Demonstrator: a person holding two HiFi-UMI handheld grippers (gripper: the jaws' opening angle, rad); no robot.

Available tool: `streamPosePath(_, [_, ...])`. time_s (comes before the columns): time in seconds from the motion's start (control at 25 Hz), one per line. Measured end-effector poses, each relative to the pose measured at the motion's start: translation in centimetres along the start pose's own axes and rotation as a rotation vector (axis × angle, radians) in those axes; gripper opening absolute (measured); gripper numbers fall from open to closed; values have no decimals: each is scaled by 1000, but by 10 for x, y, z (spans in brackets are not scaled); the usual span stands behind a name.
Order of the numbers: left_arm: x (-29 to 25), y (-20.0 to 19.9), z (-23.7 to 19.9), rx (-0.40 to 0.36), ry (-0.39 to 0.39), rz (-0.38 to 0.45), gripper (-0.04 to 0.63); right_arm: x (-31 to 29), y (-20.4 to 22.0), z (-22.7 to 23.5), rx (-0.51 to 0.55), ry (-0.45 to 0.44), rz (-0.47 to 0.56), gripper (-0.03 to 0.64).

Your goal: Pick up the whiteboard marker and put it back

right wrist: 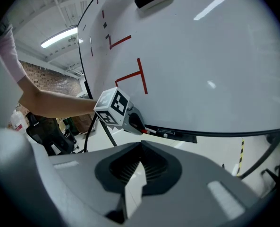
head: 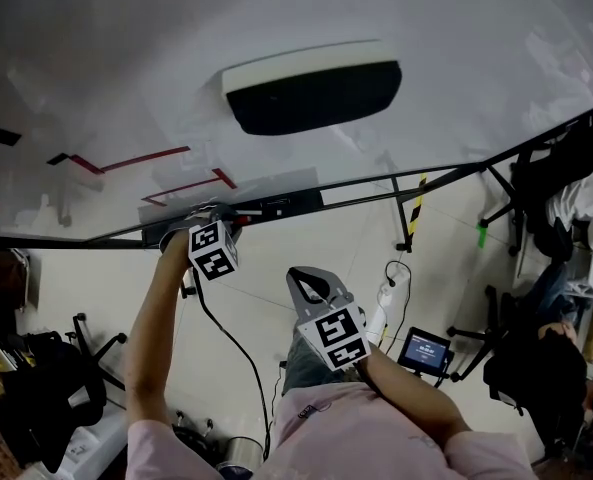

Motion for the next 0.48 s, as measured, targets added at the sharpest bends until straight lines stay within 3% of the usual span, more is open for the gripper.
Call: streamPosePath(0.48, [14, 2, -1, 32, -63, 90, 72, 11, 10, -1, 25, 4, -10, 3])
Point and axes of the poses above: the fingertips, and each gripper's own axes: x backward along the fingers, z to its right, y out of its underside, the point moved 2 cm from there along x, backward along the fingers, and after that the axes turned 12 degrees about y, right-handed, at the moved point
